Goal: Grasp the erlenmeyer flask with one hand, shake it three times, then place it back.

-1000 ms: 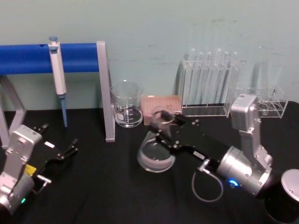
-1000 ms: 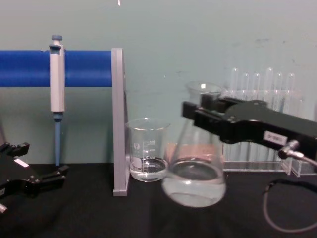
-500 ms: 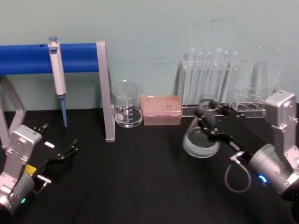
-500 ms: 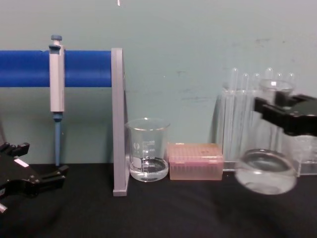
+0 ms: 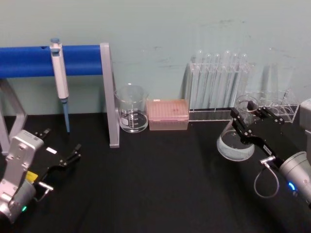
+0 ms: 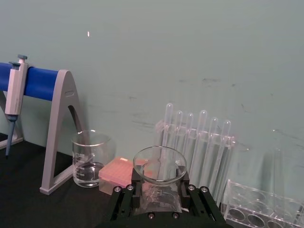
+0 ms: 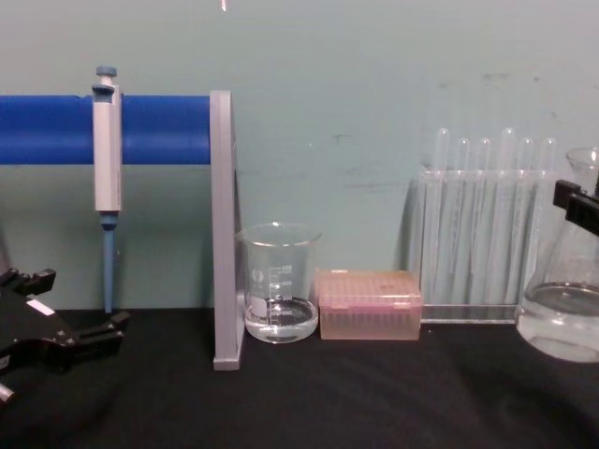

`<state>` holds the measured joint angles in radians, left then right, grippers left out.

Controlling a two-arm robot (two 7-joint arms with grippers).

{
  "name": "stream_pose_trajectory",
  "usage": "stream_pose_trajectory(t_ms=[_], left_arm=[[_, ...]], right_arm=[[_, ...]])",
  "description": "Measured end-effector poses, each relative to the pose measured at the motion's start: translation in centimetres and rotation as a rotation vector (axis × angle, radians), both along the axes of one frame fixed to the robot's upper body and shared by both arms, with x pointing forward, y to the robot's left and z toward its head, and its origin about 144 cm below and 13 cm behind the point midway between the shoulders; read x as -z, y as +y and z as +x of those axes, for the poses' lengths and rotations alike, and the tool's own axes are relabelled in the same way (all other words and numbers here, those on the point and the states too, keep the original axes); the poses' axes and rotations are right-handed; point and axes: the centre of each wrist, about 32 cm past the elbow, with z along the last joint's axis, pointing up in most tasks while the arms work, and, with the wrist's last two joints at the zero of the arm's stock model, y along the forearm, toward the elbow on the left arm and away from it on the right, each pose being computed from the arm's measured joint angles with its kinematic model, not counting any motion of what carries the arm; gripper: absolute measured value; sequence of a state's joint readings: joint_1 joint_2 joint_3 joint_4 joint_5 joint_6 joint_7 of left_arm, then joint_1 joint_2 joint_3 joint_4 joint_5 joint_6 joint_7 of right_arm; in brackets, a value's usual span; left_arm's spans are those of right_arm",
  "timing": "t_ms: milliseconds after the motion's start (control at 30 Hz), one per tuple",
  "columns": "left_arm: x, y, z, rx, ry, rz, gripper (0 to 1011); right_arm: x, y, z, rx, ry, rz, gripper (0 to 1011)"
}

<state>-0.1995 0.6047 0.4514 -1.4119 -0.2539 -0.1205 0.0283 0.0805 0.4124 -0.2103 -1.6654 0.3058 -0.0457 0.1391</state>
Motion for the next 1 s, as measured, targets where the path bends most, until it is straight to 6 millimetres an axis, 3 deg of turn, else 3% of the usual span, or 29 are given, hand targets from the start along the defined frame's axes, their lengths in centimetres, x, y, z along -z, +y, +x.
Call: stream_pose_trajectory(t_ms=[500,1000], left_arm=[[0.0,0.0,0.0,0.000,0.000,0.000,1001],[0.0,0.0,0.0,0.000,0.000,0.000,1001]], right_arm=[[-0.2,0.9,0.9,-0.125,-0.009,-0.001,449],[-0.5,4.6,2.4,-0.394,-0.007,0.004,449]])
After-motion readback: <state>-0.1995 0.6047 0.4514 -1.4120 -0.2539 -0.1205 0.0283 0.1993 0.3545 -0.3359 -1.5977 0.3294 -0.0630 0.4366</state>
